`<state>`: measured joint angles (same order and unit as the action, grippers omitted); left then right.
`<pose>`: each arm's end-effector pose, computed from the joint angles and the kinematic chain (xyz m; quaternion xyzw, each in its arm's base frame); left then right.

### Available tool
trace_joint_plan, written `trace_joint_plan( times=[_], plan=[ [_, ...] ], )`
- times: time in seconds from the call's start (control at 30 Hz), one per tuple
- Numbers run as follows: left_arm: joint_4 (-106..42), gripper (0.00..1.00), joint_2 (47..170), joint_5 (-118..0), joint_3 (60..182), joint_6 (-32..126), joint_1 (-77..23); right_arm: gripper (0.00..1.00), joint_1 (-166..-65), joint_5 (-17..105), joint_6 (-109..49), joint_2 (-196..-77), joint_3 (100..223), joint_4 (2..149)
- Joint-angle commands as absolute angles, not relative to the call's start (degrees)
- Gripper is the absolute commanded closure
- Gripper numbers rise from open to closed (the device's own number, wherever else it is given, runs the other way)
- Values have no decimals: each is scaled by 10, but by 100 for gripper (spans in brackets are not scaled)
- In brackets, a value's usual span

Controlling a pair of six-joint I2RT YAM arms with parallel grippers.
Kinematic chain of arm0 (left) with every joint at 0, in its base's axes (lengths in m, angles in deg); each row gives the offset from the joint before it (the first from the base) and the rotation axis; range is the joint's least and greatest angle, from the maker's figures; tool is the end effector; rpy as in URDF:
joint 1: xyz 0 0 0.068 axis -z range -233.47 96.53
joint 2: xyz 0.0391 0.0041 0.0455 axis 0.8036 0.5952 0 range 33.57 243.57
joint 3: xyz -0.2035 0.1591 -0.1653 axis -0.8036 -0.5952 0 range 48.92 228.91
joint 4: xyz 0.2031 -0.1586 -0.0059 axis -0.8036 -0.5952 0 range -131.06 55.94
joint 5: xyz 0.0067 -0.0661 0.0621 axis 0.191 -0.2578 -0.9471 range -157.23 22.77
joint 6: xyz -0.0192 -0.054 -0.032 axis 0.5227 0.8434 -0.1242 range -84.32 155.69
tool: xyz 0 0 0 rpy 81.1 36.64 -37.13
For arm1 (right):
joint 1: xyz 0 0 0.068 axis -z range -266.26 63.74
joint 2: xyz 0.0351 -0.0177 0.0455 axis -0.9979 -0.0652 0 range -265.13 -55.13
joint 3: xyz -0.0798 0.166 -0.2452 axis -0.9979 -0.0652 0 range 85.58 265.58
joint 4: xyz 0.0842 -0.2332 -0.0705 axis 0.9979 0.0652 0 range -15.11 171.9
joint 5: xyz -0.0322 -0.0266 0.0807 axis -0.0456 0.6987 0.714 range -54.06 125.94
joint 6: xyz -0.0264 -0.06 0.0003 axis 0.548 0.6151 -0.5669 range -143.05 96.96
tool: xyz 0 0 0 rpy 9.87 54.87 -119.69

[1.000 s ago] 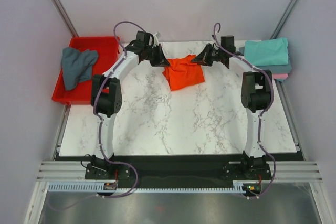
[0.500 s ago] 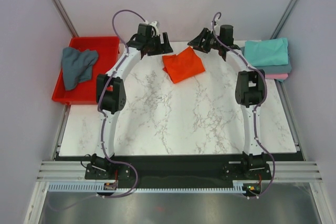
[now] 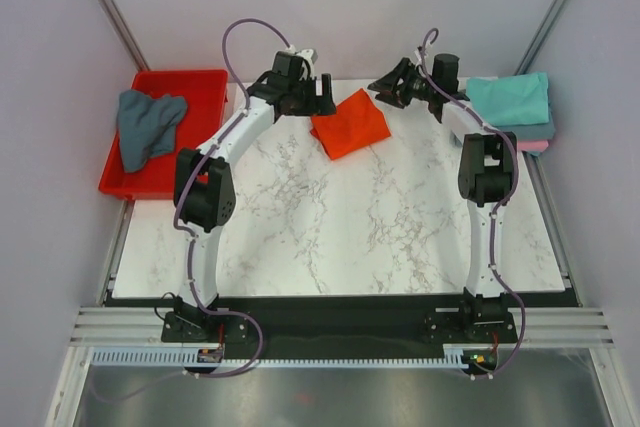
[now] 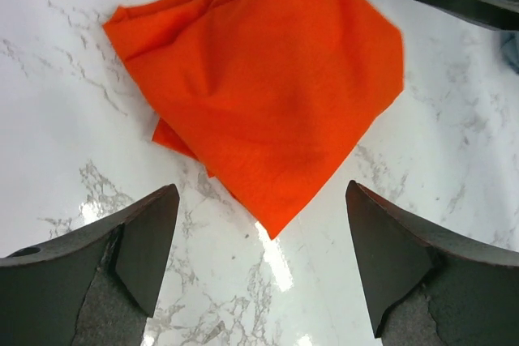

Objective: Fold and stack the t-shirts
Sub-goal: Fold the tshirt

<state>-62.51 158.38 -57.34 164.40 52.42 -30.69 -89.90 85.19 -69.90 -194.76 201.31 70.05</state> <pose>0.4914 -0.2161 0.3025 0.0851 0.8913 -0.2211 0.3865 0.5903 0.0767 0.2291 0.0478 0.7774 0.5319 0.3324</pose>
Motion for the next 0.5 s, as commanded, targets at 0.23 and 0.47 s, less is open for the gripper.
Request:
trace_joint_plan(
  times=[0.23, 0.47],
  plan=[
    [-646, 7, 1534, -596, 1559, 445, -338, 33, -902, 920, -760, -1949, 1965, 629],
    [-682, 12, 1518, -471, 1588, 440, -368, 32, -921, 925, -782, -1981, 1988, 607]
  ],
)
